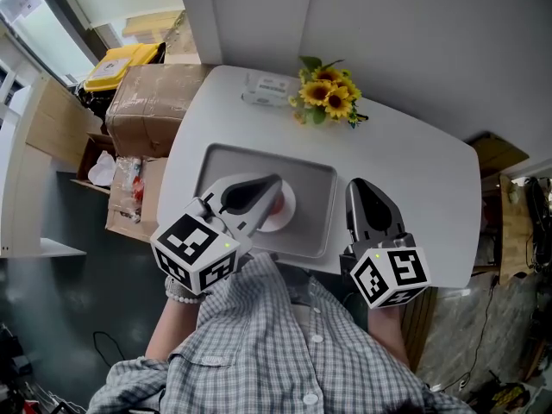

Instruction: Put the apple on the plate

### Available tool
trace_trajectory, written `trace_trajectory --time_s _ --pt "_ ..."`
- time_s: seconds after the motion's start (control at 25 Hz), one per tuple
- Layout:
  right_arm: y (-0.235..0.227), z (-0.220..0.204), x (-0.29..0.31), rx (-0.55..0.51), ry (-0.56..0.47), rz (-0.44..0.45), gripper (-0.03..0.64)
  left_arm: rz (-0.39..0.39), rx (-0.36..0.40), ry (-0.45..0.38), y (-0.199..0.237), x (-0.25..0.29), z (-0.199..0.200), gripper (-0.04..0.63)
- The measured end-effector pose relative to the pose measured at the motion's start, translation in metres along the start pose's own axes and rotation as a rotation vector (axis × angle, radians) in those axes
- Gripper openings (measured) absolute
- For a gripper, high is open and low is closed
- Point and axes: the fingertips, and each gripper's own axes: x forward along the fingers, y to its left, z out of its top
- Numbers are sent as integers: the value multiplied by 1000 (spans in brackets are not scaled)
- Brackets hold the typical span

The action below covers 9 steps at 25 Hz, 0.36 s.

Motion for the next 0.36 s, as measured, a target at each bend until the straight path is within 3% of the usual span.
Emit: trace_trajectory --time_s 0.36 --pt "1 -3 -1 -3 14 1 30 1 -1 4 -1 -2 -2 9"
